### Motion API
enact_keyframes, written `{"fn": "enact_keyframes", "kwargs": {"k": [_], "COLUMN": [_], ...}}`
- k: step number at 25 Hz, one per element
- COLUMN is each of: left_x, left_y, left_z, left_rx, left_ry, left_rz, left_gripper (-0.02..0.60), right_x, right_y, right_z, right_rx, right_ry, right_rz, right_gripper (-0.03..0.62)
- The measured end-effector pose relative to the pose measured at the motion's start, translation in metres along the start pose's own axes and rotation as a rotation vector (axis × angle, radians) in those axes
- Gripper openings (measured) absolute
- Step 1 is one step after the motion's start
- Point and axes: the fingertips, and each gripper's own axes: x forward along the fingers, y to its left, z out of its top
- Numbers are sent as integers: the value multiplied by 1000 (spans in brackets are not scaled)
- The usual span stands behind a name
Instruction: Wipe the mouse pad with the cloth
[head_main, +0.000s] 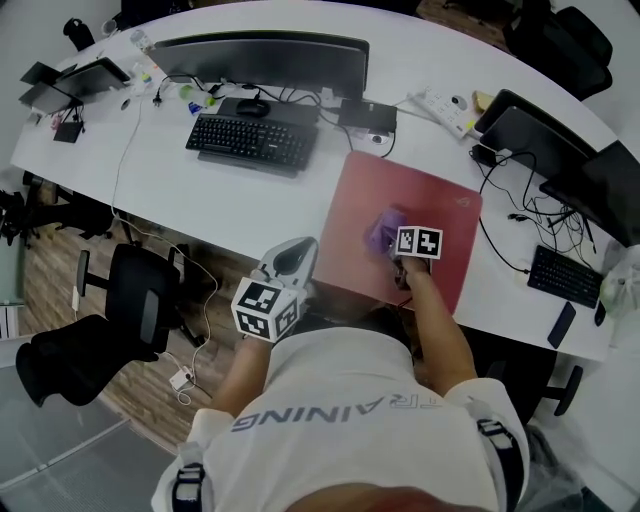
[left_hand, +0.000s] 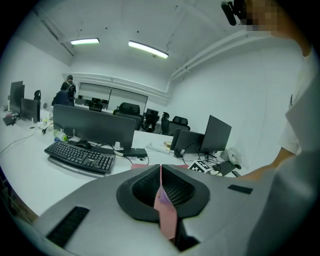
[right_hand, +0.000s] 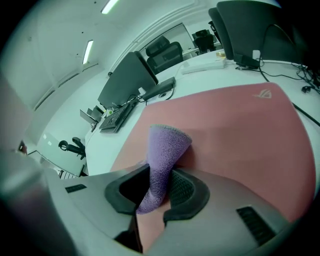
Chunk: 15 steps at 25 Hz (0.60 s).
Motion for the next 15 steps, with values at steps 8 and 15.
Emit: {"fn": "enact_keyframes", "kwargs": {"k": [8,15], "left_x": [40,75], "left_y": [-64,-114], "left_z": [3,9], "left_rx": [25,63], "left_ry": [-13,-19], "left_rz": [-33,-87], "left_gripper": [32,32], "right_x": [-50,-92], "right_y": [-69,-127], "right_z": [-6,-15], "right_rx": [30,75], "right_ry": [-18,-41], "right_rz": [-12,-29], "right_gripper": [106,106]}}
